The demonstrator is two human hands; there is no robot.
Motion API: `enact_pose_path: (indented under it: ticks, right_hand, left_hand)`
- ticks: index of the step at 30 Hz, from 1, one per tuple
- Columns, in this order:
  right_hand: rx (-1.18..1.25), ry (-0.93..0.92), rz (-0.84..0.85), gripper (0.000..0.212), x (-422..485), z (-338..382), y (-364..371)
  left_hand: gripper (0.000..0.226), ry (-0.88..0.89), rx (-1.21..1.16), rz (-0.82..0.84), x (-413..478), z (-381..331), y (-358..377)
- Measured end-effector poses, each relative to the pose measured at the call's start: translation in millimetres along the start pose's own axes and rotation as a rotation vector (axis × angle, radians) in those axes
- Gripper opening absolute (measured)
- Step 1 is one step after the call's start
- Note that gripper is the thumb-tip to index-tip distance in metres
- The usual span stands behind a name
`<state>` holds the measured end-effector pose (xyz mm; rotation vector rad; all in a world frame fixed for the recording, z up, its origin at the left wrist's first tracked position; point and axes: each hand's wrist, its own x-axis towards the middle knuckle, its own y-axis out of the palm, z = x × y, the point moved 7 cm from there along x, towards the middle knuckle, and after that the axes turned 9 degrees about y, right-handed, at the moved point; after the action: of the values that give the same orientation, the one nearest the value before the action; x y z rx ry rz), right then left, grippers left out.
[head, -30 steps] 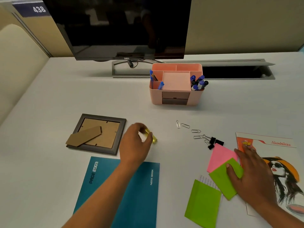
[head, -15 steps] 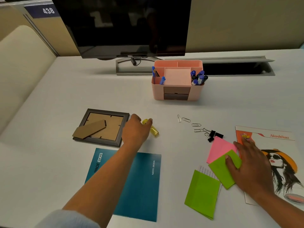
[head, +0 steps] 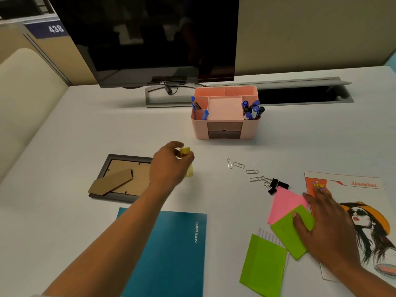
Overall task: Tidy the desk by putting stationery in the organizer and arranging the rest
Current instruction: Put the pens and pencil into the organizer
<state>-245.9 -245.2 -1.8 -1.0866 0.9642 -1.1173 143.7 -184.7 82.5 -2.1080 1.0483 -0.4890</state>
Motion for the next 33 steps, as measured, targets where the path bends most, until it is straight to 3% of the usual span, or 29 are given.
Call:
enact_pose_path:
  ticks: [5, 13, 19, 33]
  right_hand:
    - [0.013, -0.005, 0.008, 0.068, 0, 2, 0]
    - [0.002, 0.011, 0.030, 0.069, 2, 1, -1]
    - [-0.010, 0.012, 0.029, 0.077, 5, 1, 2]
    - [0.034, -0.009, -0.045, 0.070, 8, 4, -1]
  left_hand:
    - [0.032, 0.192, -0.093, -0.171, 25, -38, -55]
    - [0.027, 0.429, -0.015, -0.254, 107, -112, -81]
    - [0.030, 0.428, 0.041, -0.177, 165, -120, -38]
    - [0.039, 0.215, 0.191, -0.013, 218, -96, 22]
